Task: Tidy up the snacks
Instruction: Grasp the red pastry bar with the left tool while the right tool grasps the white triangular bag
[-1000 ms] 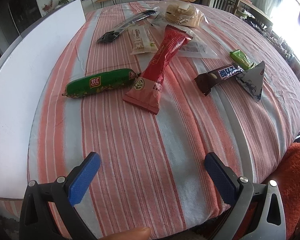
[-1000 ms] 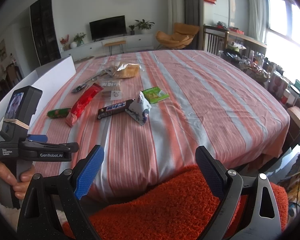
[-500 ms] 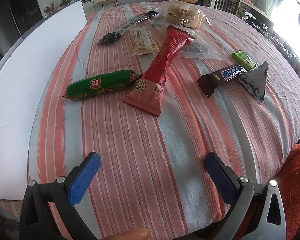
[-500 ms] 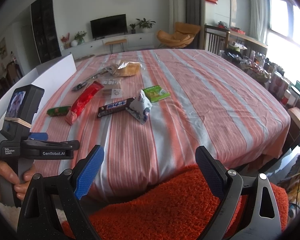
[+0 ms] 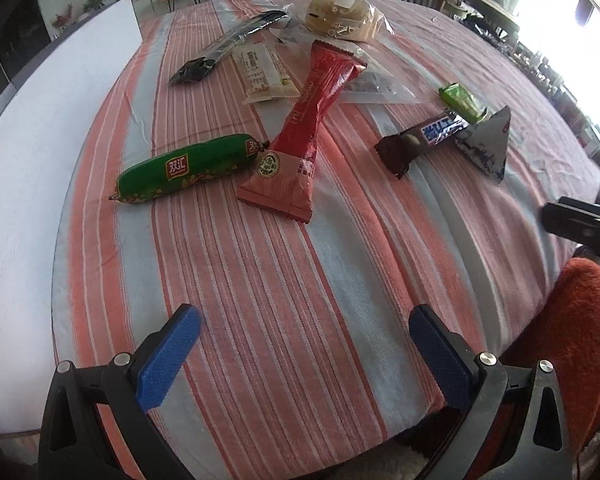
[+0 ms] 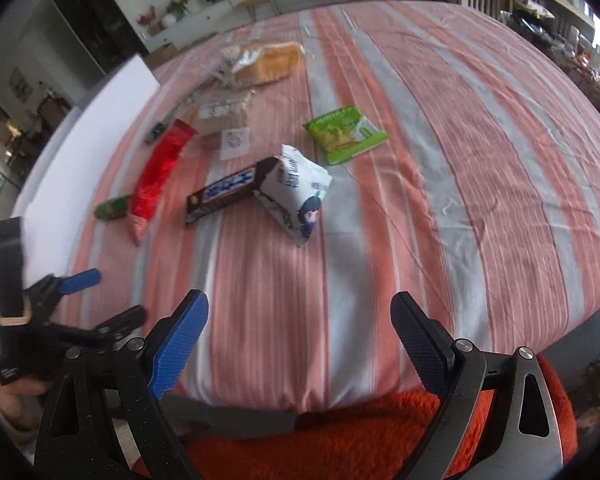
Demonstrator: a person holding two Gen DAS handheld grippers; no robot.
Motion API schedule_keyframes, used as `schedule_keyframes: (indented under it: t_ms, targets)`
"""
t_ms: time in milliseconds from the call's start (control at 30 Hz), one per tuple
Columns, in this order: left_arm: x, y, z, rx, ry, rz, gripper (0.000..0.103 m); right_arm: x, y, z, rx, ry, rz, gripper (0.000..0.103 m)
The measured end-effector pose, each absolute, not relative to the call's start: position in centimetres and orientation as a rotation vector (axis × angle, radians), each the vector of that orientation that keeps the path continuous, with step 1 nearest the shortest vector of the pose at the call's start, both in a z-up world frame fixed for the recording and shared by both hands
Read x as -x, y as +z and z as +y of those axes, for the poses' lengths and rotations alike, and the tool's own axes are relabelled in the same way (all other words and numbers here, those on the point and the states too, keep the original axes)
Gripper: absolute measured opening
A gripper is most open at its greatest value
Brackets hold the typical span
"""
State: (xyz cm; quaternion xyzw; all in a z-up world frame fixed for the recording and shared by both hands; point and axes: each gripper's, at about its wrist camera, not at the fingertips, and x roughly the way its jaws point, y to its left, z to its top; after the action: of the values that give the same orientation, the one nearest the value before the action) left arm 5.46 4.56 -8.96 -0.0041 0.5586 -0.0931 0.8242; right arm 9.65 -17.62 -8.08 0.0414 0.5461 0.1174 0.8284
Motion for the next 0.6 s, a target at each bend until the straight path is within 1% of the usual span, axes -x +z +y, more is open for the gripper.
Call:
schedule_keyframes:
  t_ms: [67,167,233,333,433,500,533,600]
  targets:
    - [-5.6,-7.2,6.1,0.039,-0.226,1.132,0.103,-10.3,-9.0,-17.2,-0.084,0.220,1.167,0.094]
    - [-6.4,-4.6,7.1,-0.031,-0.227,1.029,0.103,-9.8,-9.4,-17.1,-0.085,0.198,1.154,0.094]
    - [-7.5,-3.4,6.8,-0.074,-0.232,0.984,0.102,-9.4,-9.1,-17.4,-0.097,0.181,1.129,0.094]
    - [-9.4,-2.9,5.4,-0.114,-0.284,0.954,0.101,-8.6,-8.8,-18.5,-0.134,0.130,1.084,0.094]
    - [-10.8,-4.1,3.1,-0.177,-0.326,0.972,0.089,-8.4,-8.4,-19.8,-0.175,0.107,1.052,0.094]
    - [-12.1,-5.4,2.0,-0.207,-0.342,1.012,0.075,-8.1,-8.2,-20.2,-0.192,0.100,1.034,0.094]
    - [-12.6,-6.0,1.6,-0.217,-0.348,1.027,0.073,-8.0,-8.1,-20.4,-0.199,0.100,1.025,0.094]
    - [-12.8,-6.9,0.7,-0.233,-0.349,1.043,0.064,-7.7,-7.9,-20.5,-0.210,0.104,1.011,0.094]
